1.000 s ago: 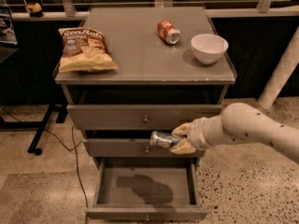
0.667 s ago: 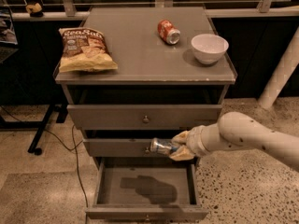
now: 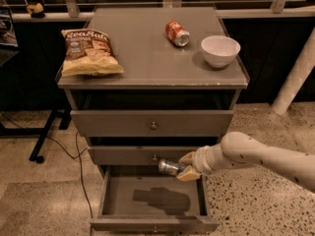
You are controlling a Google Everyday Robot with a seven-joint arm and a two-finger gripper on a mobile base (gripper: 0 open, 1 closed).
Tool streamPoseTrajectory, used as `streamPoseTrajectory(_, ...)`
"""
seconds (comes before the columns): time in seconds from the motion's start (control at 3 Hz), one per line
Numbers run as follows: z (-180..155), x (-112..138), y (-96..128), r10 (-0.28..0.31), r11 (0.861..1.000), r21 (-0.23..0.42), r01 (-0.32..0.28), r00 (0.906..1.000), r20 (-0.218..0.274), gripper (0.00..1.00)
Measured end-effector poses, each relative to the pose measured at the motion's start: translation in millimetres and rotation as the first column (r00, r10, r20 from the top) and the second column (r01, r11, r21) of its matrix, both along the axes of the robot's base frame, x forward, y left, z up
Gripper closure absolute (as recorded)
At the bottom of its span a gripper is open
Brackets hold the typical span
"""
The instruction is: Place redbull can into bottom drawer
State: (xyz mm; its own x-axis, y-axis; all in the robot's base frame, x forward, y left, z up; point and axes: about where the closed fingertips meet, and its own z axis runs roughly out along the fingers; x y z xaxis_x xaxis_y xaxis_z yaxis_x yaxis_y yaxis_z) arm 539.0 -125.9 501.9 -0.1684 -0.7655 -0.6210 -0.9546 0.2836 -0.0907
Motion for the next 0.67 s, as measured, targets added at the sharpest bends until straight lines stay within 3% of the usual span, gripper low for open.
streamPoseTrajectory(0.33, -38.1, 1.7, 0.7, 0.009, 0.999, -0.04, -0.011, 0.999, -0.045, 1.0)
streamPoseTrajectory(0.67, -75.1, 3.1, -3.4, 0.007, 0.996, -0.084, -0.018, 0.9922, -0.124, 1.0)
